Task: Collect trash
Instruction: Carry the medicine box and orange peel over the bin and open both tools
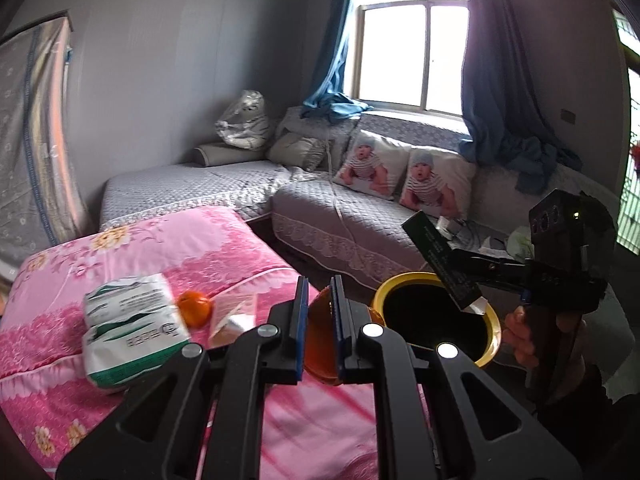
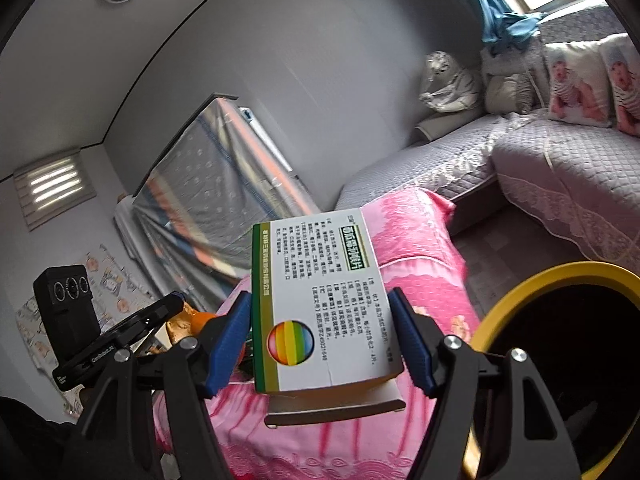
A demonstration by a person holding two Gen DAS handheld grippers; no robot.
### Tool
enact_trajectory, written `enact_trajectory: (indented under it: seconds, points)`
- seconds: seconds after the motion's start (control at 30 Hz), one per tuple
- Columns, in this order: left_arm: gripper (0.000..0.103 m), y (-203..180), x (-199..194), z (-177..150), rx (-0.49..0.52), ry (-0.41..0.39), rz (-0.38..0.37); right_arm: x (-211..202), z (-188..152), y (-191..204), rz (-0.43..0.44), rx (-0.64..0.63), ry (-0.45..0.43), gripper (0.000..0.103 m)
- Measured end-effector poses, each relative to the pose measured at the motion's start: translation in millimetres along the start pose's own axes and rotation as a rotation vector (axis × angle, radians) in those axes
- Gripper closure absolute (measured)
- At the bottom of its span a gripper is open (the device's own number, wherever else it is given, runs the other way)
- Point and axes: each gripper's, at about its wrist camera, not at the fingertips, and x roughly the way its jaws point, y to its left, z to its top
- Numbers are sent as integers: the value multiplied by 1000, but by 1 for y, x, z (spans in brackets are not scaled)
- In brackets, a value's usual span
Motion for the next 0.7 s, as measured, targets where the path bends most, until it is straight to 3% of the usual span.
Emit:
enact_trajectory:
  seconds: [0.3,0.63,0.7]
  points:
    - [93,-38,40,8,72,12,-68,-23,-6,-37,-143,40,-40,38]
    - [93,-85,78,14,146,5,-155,-47,-23,-70,-419,32,-81,38]
    - [93,-93,93,15,146,26,-171,-50,-26,-78,-436,44,-83,38]
